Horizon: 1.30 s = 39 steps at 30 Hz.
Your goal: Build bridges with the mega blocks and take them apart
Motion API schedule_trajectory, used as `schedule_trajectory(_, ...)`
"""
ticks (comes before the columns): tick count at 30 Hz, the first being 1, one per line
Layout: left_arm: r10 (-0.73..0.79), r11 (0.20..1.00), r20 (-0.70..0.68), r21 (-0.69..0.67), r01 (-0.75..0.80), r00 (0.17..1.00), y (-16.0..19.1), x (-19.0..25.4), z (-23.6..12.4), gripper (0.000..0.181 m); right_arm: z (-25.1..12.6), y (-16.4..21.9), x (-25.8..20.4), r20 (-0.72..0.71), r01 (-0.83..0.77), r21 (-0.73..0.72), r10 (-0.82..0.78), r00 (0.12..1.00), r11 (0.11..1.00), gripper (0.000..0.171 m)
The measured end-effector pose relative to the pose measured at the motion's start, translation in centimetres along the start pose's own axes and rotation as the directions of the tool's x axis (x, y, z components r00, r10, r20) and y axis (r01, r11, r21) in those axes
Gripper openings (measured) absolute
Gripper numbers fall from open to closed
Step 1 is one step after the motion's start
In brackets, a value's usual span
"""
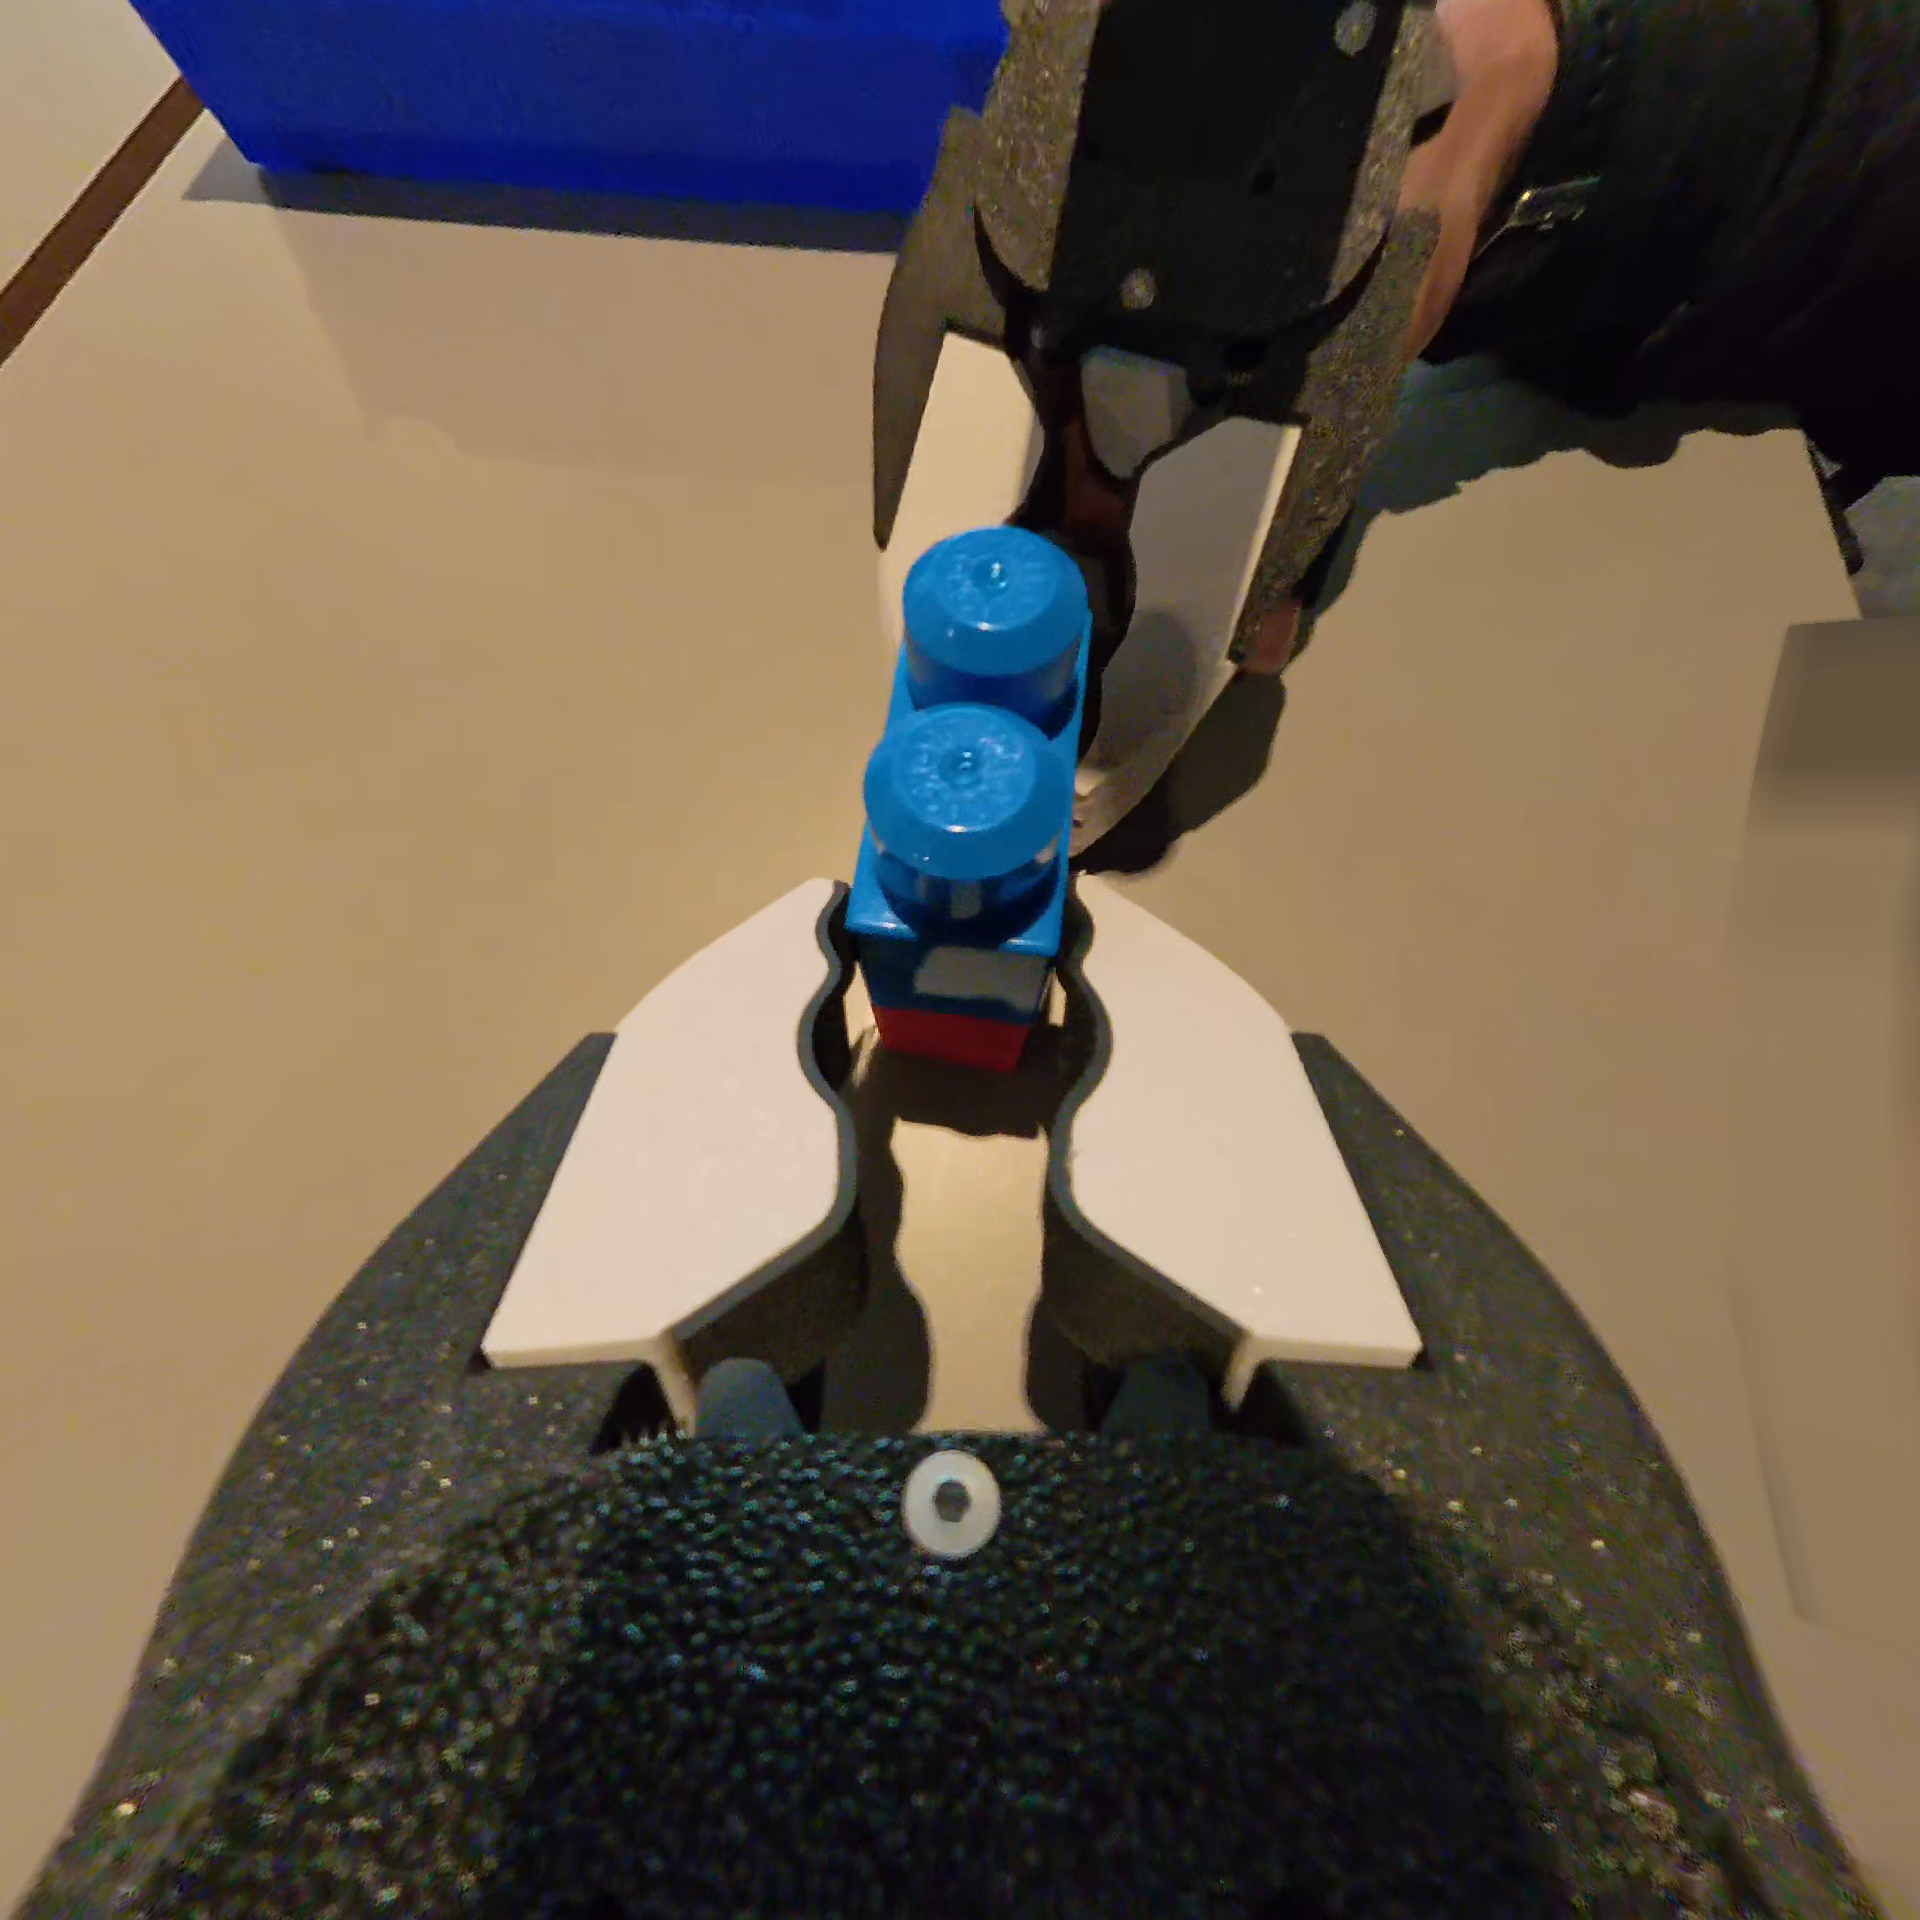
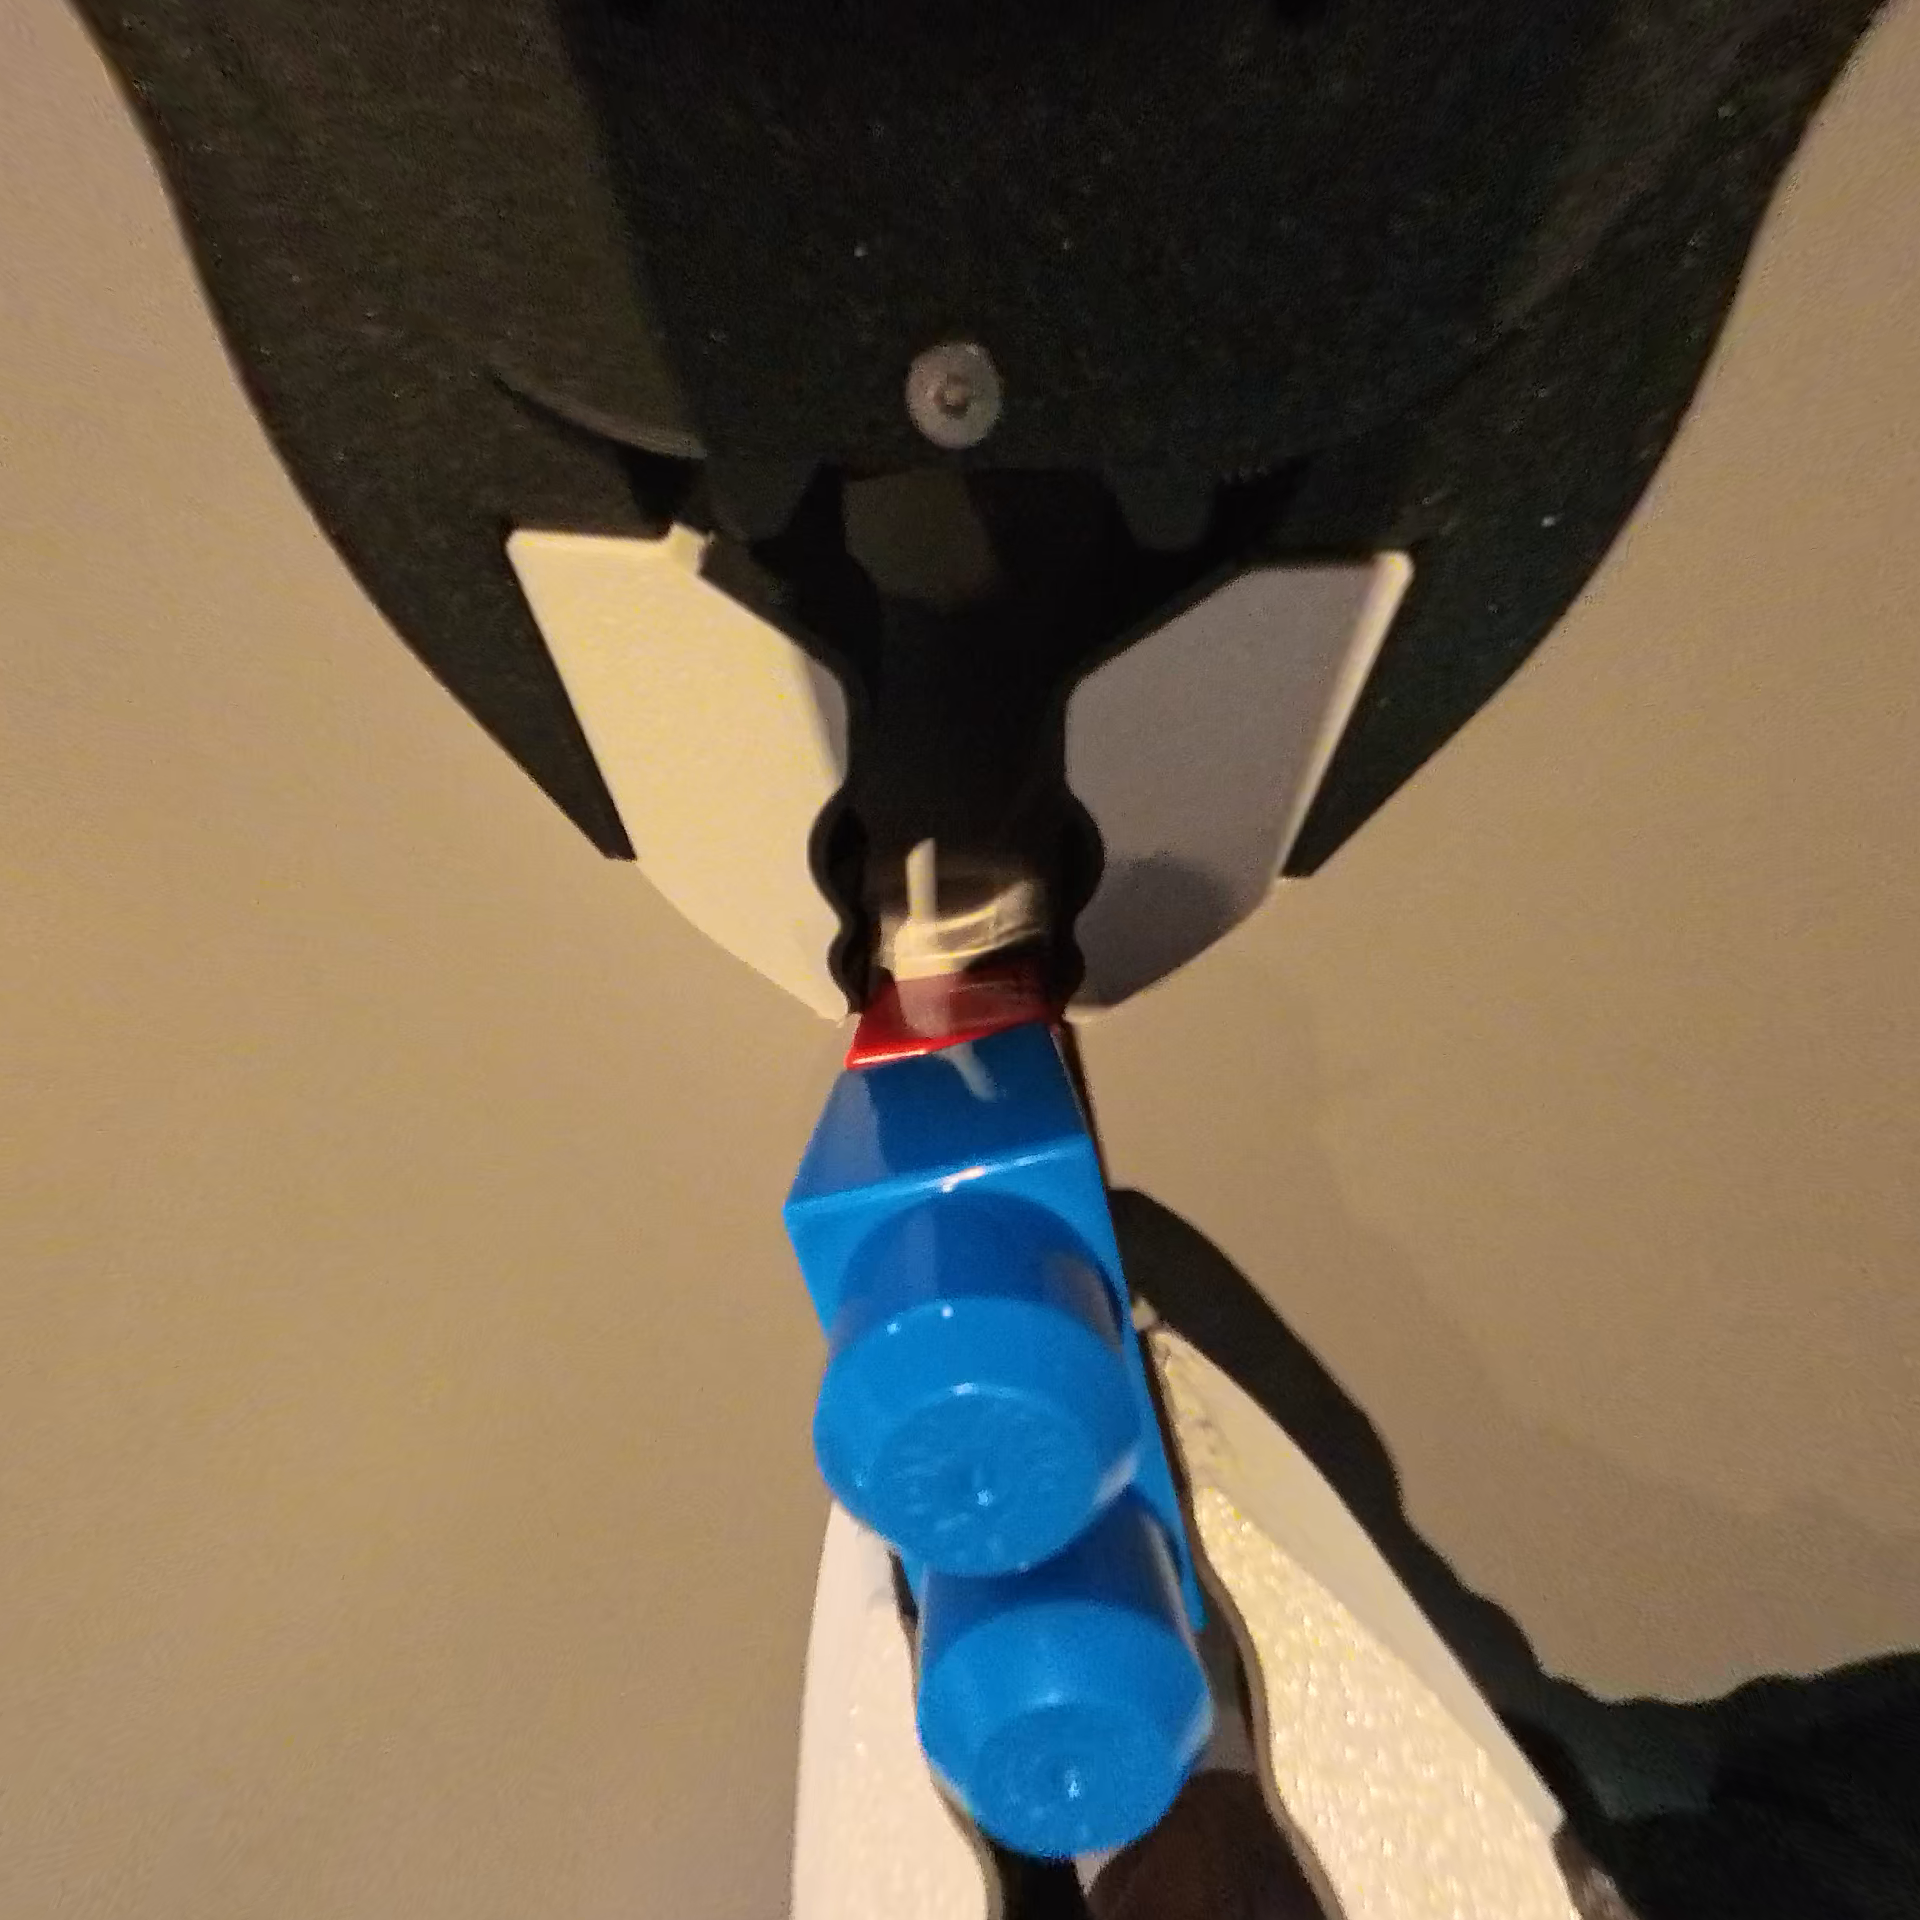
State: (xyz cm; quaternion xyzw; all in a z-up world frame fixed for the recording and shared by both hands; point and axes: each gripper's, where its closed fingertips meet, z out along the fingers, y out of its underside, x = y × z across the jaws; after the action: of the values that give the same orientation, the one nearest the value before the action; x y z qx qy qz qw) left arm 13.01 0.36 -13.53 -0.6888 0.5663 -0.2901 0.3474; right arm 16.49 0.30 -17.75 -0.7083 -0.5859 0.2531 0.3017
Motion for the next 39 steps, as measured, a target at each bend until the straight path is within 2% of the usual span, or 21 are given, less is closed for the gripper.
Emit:
schedule_trajectory(5, 0.024, 1.000, -0.041, 0.020, -0.023, 0.999, 0.2, 0.3, -0.4, 0.037, 0.5, 0.0, -0.5, -0.028, 0.071, -0.023, -0.072, 0.997, 0.997, 0.035)
schedule_trajectory(21, 0.057, 0.998, -0.086, -0.019, -0.058, 0.995, 0.8, 1.0, -0.9, 0.036, 0.9, -0.3, -1.3, 0.088, 0.160, -0.013, -0.158, 0.983, 0.987, 0.034)
schedule_trajectory(39, 0.036, 0.999, -0.115, -0.015, -0.038, 0.993, 0.8, 1.2, -0.9, 0.036, 0.9, -0.4, -1.5, 0.147, 0.171, -0.007, -0.168, 0.975, 0.985, 0.034)
